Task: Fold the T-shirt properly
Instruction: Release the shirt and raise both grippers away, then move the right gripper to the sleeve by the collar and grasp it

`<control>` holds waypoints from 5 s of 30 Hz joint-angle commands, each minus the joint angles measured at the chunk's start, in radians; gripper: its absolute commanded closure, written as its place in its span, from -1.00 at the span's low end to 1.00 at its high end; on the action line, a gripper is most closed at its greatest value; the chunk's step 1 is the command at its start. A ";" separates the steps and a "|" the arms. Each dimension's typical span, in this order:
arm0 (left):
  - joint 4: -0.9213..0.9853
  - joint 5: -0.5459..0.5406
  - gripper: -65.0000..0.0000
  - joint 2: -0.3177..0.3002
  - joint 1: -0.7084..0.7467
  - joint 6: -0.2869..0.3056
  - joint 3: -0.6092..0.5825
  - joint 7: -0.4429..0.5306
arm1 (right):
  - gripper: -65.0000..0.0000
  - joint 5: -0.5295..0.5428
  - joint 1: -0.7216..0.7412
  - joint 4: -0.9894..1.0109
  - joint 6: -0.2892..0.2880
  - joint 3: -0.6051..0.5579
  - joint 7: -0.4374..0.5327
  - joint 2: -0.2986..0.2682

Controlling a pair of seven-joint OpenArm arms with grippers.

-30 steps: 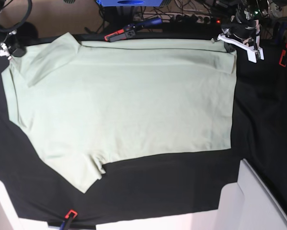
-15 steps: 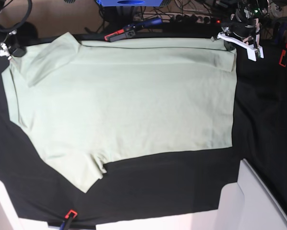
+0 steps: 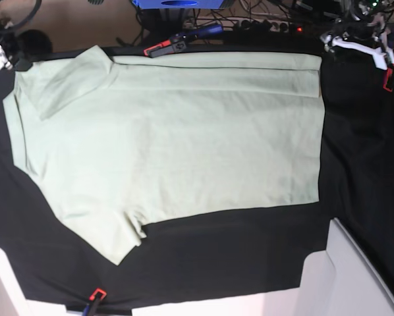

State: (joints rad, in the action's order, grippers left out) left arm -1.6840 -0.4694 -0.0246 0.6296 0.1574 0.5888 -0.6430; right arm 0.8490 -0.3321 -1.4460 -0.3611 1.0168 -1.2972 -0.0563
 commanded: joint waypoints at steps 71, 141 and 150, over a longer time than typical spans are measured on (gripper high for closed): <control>-0.103 0.002 -0.74 0.001 0.031 0.008 0.010 0.016 | 0.99 0.019 0.110 0.027 0.046 -0.267 0.060 0.103; -0.031 0.002 -0.74 -0.019 0.025 0.008 0.006 0.016 | 0.98 0.129 -0.048 -0.003 0.049 -0.321 -0.032 0.148; -0.035 0.002 -0.74 -0.019 0.025 0.008 0.012 0.016 | 0.99 0.129 0.017 -0.005 0.056 -0.324 -0.035 0.141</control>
State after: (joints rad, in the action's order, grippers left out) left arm -1.7004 -0.4671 -0.0360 0.6456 0.1654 0.5911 -0.6426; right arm 0.9558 -0.3157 -1.4357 -0.3035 0.6930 -1.3300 0.0944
